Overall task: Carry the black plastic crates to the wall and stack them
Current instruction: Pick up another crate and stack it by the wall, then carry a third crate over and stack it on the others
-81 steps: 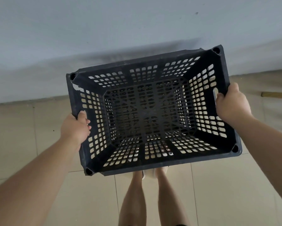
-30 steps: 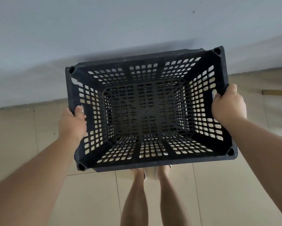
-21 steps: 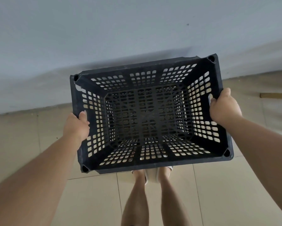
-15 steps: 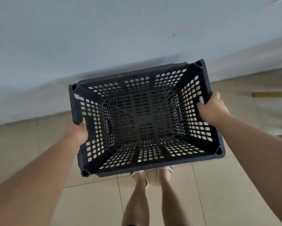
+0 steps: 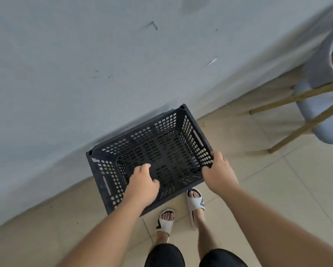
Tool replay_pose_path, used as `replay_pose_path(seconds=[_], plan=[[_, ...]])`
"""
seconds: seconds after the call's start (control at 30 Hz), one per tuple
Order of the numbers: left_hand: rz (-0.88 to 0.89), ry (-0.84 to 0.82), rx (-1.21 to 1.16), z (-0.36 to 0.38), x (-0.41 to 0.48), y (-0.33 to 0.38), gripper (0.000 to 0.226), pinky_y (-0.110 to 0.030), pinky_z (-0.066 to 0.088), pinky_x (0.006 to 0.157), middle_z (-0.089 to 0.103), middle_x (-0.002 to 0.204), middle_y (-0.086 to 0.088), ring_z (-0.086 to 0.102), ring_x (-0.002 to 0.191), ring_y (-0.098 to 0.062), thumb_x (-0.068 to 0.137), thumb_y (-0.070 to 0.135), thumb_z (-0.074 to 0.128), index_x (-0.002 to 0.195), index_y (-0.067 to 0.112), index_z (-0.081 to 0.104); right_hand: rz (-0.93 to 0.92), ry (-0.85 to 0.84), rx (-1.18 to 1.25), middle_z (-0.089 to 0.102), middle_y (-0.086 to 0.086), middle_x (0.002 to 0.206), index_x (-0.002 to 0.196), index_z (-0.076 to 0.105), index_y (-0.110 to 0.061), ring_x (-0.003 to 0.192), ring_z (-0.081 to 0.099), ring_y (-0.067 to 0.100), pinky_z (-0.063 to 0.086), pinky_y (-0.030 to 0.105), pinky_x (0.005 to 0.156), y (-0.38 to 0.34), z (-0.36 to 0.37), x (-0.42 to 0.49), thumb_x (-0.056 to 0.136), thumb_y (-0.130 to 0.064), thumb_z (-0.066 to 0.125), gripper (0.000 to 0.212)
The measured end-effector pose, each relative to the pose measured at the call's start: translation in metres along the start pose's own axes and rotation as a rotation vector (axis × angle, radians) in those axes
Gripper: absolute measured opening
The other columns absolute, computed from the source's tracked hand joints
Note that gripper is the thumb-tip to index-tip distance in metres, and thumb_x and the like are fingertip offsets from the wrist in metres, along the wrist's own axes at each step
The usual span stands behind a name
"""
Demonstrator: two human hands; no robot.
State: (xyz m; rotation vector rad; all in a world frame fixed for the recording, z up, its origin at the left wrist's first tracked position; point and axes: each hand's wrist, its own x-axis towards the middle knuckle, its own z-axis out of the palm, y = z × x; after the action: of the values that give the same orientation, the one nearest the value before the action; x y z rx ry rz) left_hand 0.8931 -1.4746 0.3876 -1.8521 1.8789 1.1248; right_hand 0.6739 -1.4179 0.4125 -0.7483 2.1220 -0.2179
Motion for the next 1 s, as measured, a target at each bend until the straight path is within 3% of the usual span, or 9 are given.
replay_pose_path(seconds=[0.13,0.27,0.53,0.77,1.0], plan=[[0.16,-0.07,0.111,-0.017,-0.033,0.044,0.057,-0.043,0.046,0.1,0.031,0.158,0.001,0.044,0.132,-0.024,0.101,0.031,0.048,0.155,0.027,0.03,0.036,0.059,0.059,0.047,0.011,0.143,0.146,0.034,-0.022,0.116,0.05,0.031,0.044,0.037,0.08,0.018,-0.02,-0.059,0.096,-0.019,0.043,0.051],[0.315,-0.072,0.227,-0.03,-0.071,0.081,0.057,-0.043,0.046,0.101,0.031,0.159,0.0,0.043,0.134,-0.025,0.1,0.032,0.049,0.155,0.027,0.031,0.132,0.149,0.094,0.042,0.01,0.149,0.153,0.025,-0.025,0.128,0.046,0.035,0.046,0.045,0.099,0.048,-0.047,-0.118,0.096,-0.02,0.042,0.06],[0.67,-0.151,0.486,-0.012,-0.171,0.157,0.05,-0.047,0.046,0.103,0.037,0.153,0.0,0.046,0.13,-0.024,0.1,0.032,0.047,0.149,0.026,0.039,0.232,0.344,0.183,0.043,0.003,0.152,0.154,0.027,-0.028,0.135,0.042,0.03,0.038,0.049,0.107,0.119,-0.091,-0.241,0.095,-0.023,0.045,0.062],[0.973,-0.175,0.69,0.063,-0.283,0.249,0.054,-0.043,0.042,0.105,0.037,0.154,-0.005,0.043,0.134,-0.026,0.099,0.03,0.048,0.151,0.022,0.037,0.428,0.477,0.228,0.041,0.002,0.152,0.155,0.022,-0.029,0.134,0.043,0.03,0.038,0.049,0.105,0.219,-0.117,-0.336,0.096,-0.032,0.044,0.062],[1.199,-0.23,0.832,0.201,-0.426,0.3,0.055,-0.04,0.038,0.11,0.039,0.152,-0.009,0.04,0.136,-0.031,0.098,0.03,0.05,0.15,0.018,0.039,0.628,0.569,0.253,0.038,0.001,0.153,0.157,0.018,-0.028,0.134,0.04,0.031,0.038,0.051,0.104,0.364,-0.12,-0.456,0.097,-0.039,0.041,0.064]])
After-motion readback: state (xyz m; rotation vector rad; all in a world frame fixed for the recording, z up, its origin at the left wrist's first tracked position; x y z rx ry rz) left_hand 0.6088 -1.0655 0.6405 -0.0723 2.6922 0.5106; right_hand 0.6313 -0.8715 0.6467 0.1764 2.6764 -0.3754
